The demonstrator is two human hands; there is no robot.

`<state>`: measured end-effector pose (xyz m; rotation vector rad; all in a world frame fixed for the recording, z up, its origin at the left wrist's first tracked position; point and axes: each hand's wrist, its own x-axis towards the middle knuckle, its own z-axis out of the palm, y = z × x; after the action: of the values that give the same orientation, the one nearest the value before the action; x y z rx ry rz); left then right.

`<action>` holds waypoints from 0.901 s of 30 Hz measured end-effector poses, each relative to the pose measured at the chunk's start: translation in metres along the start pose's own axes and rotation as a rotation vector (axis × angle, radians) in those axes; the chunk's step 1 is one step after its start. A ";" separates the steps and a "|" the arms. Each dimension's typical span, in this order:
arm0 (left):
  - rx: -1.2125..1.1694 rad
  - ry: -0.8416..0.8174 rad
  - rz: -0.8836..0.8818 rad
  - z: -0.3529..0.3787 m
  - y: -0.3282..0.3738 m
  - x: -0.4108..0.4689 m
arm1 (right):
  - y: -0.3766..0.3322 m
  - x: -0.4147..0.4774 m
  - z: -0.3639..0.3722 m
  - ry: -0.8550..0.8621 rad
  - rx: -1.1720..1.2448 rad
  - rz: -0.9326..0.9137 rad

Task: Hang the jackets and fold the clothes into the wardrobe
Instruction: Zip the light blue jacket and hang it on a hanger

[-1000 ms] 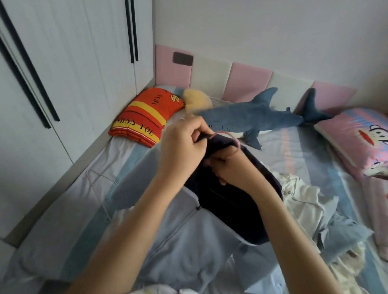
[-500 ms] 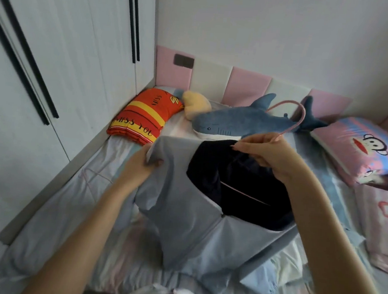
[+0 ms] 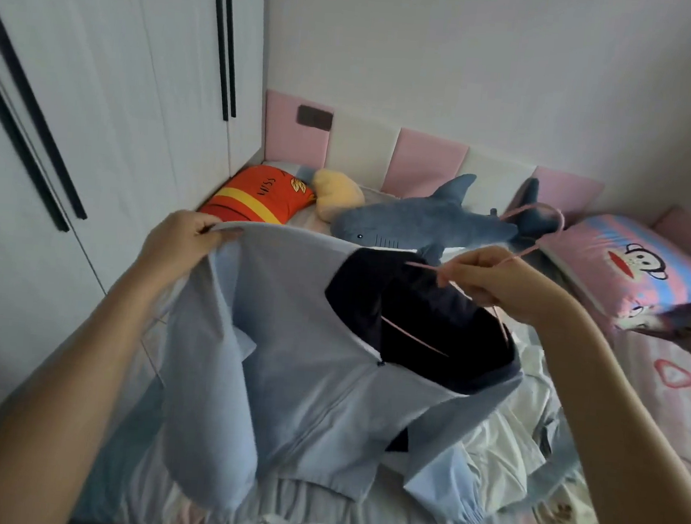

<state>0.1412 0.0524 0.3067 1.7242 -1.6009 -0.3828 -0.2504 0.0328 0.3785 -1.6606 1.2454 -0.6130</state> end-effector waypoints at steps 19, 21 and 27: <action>0.051 0.330 0.575 0.072 0.109 -0.029 | -0.019 0.017 0.009 0.014 -0.278 -0.293; 0.062 0.333 0.561 0.072 0.110 -0.029 | 0.001 0.013 0.006 -0.037 -0.412 -0.137; 0.065 0.337 0.547 0.072 0.111 -0.026 | 0.032 0.009 0.005 -0.042 0.076 -0.051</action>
<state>0.0082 0.0608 0.3262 1.2388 -1.7517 0.2175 -0.2578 0.0253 0.3463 -1.6383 1.1392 -0.6448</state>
